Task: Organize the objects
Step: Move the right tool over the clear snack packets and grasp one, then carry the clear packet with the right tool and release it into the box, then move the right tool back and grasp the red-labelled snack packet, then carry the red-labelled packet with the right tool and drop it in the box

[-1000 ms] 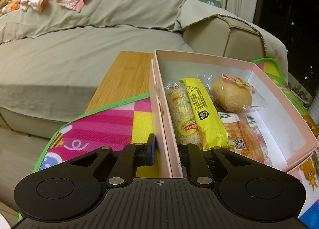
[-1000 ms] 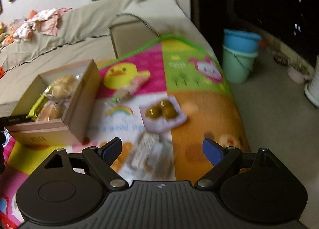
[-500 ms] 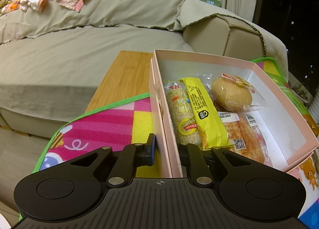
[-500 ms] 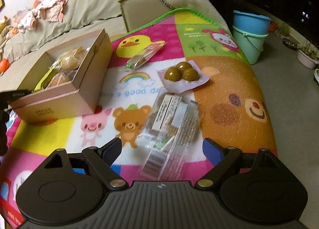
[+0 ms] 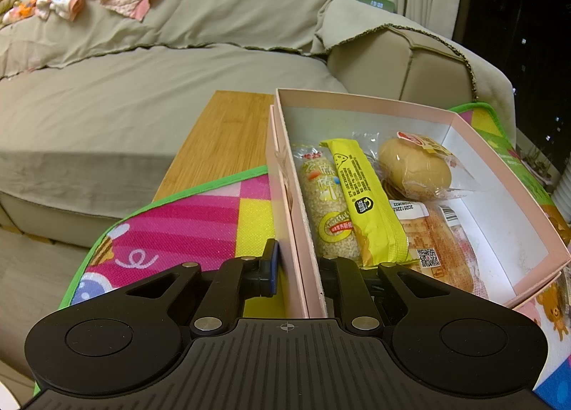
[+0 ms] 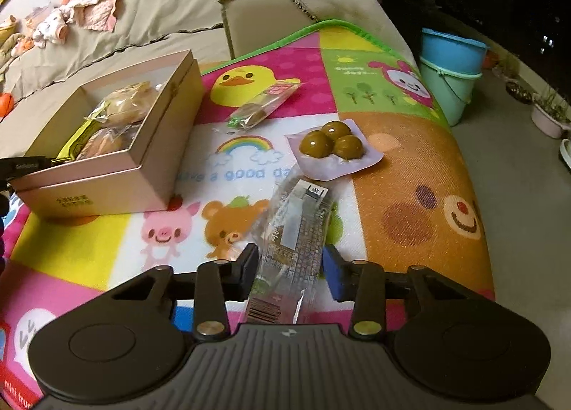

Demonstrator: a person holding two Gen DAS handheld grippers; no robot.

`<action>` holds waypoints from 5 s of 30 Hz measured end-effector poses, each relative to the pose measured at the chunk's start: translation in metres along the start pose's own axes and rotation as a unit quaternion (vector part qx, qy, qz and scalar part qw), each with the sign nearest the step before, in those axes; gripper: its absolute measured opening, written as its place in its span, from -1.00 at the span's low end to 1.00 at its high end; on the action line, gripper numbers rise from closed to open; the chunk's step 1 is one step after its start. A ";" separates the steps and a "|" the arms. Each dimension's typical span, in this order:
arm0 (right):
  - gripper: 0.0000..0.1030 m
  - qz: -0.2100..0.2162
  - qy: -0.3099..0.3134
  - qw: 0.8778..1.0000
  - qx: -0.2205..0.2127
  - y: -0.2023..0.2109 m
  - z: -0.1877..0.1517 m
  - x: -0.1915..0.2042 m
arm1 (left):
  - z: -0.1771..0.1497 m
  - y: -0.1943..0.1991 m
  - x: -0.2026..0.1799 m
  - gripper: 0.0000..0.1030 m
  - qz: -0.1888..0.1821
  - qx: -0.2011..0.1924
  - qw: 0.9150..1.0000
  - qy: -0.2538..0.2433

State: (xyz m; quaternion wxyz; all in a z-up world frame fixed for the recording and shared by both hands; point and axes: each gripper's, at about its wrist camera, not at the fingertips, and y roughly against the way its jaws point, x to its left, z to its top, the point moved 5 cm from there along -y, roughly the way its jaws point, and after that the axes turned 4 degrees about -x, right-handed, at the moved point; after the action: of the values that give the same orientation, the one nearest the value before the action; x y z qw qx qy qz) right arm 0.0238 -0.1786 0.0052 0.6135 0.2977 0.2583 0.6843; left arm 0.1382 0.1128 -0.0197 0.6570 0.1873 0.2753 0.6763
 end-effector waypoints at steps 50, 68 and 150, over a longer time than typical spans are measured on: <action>-0.32 0.167 0.061 0.975 -0.135 0.096 0.101 0.099 | -0.001 0.002 0.000 -0.71 0.000 -0.001 1.000 0.003; 0.00 0.171 -0.042 0.973 -0.150 0.034 0.155 0.102 | -0.001 0.002 -0.003 -0.71 -0.003 -0.001 1.000 0.003; -0.31 0.062 0.123 0.990 0.031 0.003 -0.003 0.068 | 0.000 0.002 -0.001 -0.71 -0.004 -0.002 1.000 0.004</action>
State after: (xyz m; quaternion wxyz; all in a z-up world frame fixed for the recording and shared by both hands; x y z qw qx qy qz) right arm 0.0142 -0.1110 0.0116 0.5240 0.2450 0.3338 0.7443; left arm 0.1363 0.1118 -0.0187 0.6588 0.1827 0.2772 0.6751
